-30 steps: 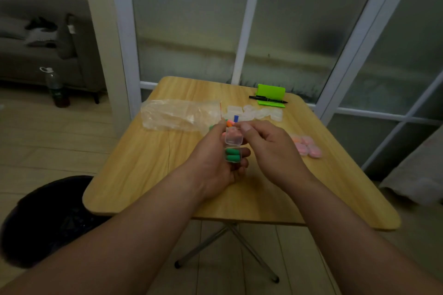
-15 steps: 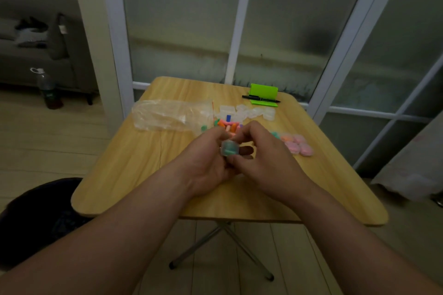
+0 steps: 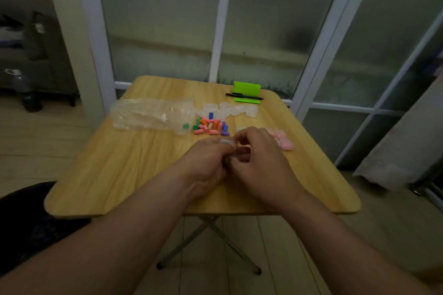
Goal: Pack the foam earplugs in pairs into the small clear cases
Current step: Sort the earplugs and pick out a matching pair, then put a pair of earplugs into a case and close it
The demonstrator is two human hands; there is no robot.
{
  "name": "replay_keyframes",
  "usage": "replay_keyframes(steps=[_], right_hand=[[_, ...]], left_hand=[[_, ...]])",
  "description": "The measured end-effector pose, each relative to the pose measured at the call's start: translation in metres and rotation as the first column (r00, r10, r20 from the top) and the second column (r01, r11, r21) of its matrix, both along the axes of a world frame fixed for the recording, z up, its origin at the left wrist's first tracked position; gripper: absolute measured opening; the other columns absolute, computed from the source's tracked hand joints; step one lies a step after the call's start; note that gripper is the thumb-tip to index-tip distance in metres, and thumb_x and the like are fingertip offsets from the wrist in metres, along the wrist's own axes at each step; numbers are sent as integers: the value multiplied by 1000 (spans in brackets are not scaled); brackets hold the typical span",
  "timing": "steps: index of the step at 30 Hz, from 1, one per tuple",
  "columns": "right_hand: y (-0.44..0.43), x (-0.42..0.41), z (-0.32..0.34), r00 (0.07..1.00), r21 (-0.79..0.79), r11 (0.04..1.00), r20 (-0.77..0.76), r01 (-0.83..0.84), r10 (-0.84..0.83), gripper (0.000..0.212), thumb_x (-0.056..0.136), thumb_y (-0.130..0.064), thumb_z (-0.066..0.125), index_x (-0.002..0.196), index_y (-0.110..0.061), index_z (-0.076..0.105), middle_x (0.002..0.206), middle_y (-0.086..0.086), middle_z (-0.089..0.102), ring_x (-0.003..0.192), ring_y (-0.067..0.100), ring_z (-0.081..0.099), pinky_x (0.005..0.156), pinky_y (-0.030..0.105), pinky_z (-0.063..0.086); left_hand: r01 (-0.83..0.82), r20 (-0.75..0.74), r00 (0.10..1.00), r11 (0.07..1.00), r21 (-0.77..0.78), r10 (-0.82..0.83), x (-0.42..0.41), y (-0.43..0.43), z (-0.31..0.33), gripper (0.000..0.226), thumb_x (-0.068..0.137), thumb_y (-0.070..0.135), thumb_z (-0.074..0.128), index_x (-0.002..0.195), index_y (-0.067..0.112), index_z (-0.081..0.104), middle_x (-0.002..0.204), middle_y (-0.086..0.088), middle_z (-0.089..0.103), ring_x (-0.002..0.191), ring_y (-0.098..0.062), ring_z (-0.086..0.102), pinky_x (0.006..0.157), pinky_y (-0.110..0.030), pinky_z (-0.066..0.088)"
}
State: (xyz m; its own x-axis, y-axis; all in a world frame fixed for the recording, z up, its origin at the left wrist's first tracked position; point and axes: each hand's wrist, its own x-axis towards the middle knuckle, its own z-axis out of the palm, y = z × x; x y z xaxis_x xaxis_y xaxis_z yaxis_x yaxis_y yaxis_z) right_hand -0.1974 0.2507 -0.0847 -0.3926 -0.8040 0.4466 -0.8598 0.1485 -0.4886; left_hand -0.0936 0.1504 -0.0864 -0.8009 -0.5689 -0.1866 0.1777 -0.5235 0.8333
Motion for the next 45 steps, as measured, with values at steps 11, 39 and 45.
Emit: replay_keyframes(steps=[11,39,45], right_hand=[[26,-13,0,986,-32,986,38,165,-164,18,93,-42,70,105,-36,59,93,-21,59,90,3,60,75,39,59],[45,-103,-18,844,160,835,20,527,-537,30,90,-59,65,92,-32,52,89,-11,61,82,14,59,74,40,55],[43,-101,-13,855,91,855,52,511,-517,26,95,-52,65,99,-29,54,94,-11,58,84,11,57,71,39,54]], left_hand=[[-21,37,999,1000,10,21,-34,31,4,32,99,-4,44,121,-11,65,107,-23,72,100,-29,71,94,-40,57],[-120,84,988,988,-99,129,-41,8,12,24,101,20,56,118,6,65,99,-12,78,83,-24,72,79,-38,60],[-153,93,982,982,-111,164,-37,2,17,21,102,19,56,116,5,65,95,-12,78,79,-23,72,73,-35,59]])
